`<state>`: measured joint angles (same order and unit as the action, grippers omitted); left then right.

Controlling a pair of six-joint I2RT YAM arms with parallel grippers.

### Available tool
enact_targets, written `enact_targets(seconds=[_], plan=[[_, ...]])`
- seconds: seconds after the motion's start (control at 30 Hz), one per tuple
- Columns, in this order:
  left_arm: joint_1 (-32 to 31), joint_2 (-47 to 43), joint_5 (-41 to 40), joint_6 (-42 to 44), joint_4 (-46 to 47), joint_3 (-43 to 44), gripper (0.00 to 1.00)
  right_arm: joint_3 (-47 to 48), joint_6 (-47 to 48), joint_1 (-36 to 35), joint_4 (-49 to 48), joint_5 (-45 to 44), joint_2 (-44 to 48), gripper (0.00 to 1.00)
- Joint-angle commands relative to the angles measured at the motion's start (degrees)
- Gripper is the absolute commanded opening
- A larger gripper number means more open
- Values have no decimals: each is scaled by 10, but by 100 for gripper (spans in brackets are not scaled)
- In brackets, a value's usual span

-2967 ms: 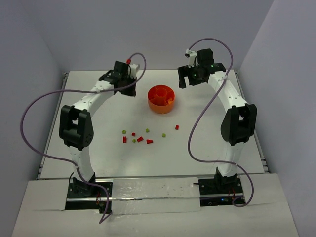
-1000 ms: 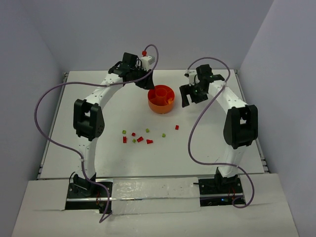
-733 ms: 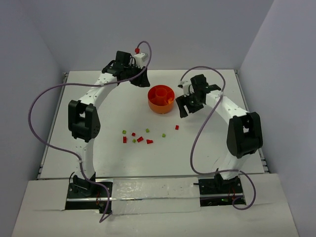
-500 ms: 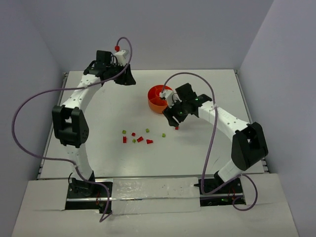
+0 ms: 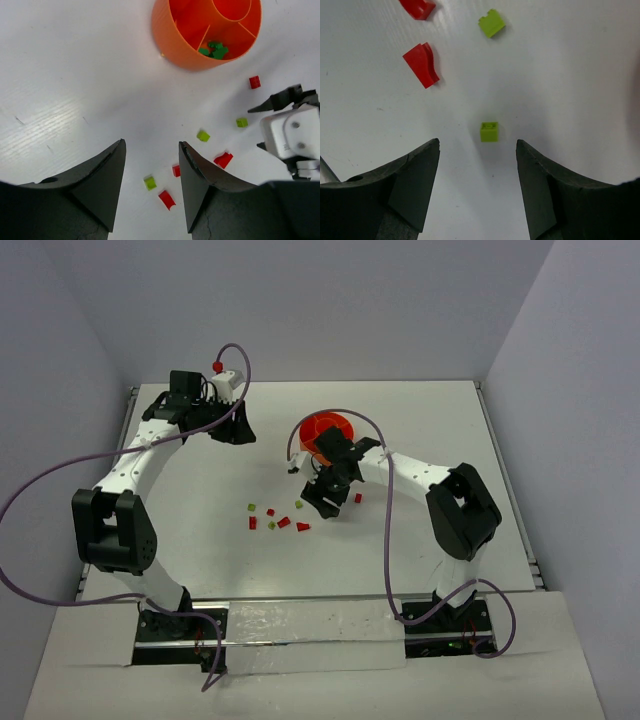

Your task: Sort the legos into containers by color

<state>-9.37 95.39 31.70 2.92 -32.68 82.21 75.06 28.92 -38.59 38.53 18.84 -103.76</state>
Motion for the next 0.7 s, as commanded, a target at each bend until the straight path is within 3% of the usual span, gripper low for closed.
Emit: enact_targets(seconds=[0.0,0.37,0.67], plan=[[10,-62,-2,18,30,-35,56,32,15,-14,27,-17,-27,69],[10,-115,-4,34,35,-97,55,3,8,-15,-4,-56,-58,65],[11,-114,-17,58,19,-121,52,-36,0,-15,-43,-80,-44,39]])
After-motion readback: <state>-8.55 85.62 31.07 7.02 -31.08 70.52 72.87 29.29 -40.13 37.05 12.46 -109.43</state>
